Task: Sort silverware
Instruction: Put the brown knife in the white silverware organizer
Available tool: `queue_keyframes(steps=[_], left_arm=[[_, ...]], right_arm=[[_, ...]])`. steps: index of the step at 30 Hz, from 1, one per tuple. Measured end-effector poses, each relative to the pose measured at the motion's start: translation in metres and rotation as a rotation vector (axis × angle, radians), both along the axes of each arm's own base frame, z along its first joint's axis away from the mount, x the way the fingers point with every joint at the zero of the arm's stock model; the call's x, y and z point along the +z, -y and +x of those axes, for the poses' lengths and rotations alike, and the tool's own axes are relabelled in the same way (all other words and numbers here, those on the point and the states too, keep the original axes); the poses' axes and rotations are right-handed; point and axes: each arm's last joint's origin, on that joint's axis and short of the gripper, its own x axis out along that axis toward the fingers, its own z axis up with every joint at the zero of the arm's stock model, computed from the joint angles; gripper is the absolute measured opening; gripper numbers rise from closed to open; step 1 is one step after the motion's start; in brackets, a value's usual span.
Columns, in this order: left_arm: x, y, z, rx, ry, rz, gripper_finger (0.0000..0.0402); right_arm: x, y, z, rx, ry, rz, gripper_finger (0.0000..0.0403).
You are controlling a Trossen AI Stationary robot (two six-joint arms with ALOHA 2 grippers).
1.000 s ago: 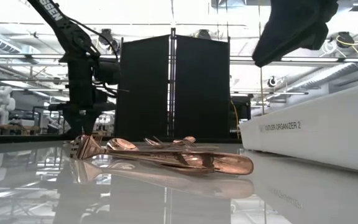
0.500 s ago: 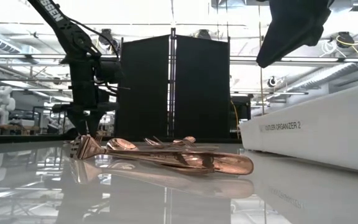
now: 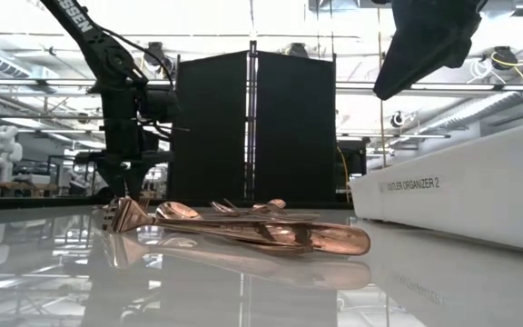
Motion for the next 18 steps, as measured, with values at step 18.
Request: queue_keyframes(steps=[18], left_arm=[[-0.015, -0.002, 0.002, -0.022, -0.054, -0.047, 0.013]], right_arm=[[0.0, 0.0, 0.0, 0.002, -0.003, 0.005, 0.0086]])
